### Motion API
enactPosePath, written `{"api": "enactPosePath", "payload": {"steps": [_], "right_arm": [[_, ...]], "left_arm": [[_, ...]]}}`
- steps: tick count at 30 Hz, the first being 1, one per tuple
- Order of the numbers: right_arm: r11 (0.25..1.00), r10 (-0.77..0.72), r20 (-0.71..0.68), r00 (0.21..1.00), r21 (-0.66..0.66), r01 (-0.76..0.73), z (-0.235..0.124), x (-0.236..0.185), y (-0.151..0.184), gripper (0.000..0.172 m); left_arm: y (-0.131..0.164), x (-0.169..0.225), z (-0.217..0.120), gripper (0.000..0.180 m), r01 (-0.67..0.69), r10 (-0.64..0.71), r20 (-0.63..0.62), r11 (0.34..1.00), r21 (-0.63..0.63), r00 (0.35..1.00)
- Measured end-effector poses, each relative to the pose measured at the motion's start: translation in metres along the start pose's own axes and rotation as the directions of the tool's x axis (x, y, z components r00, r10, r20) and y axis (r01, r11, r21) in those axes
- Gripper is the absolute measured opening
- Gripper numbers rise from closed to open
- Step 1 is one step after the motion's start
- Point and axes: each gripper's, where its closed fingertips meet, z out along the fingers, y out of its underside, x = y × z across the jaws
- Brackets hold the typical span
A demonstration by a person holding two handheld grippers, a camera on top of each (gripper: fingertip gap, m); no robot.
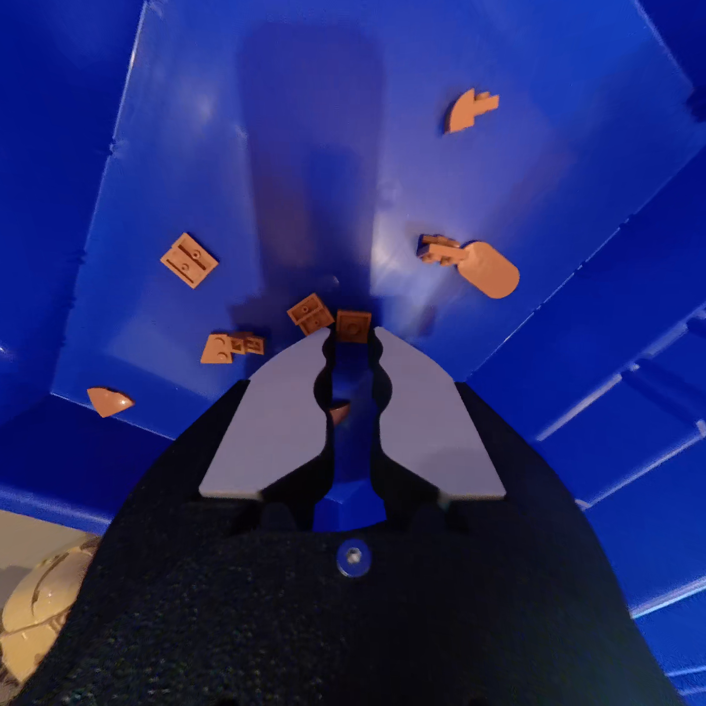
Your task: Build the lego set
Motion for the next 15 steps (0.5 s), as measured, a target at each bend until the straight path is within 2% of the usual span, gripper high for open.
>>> {"api": "enactPosePath", "payload": {"steps": [3,7,11,13,15], "right_arm": [[0.997,0.026,-0.040,0.999,0.069,-0.024,-0.010,-0.002,-0.002,0.016],[0.962,-0.009,-0.069,0.998,0.273,0.028,-0.065,-0.034,-0.026,0.016],[0.880,-0.165,-0.079,0.983,0.437,0.183,-0.124,-0.110,-0.059,0.015],[0.846,-0.263,-0.062,0.963,0.466,0.261,-0.131,-0.156,-0.073,0.015],[0.821,-0.356,-0.041,0.934,0.464,0.333,-0.124,-0.199,-0.081,0.015]], "left_arm": [[0.000,0.002,0.000,0.006,-0.007,0.007,-0.003,1.000,-0.001,1.000],[0.001,0.003,0.001,0.006,-0.003,0.003,-0.007,1.000,-0.010,1.000],[0.003,0.006,0.002,0.006,0.000,-0.001,-0.018,1.000,-0.023,1.000],[0.004,0.007,0.003,0.006,-0.008,0.007,-0.019,1.000,-0.030,1.000],[0.004,0.007,0.003,0.006,-0.012,0.012,-0.018,0.999,-0.034,1.000]]}}
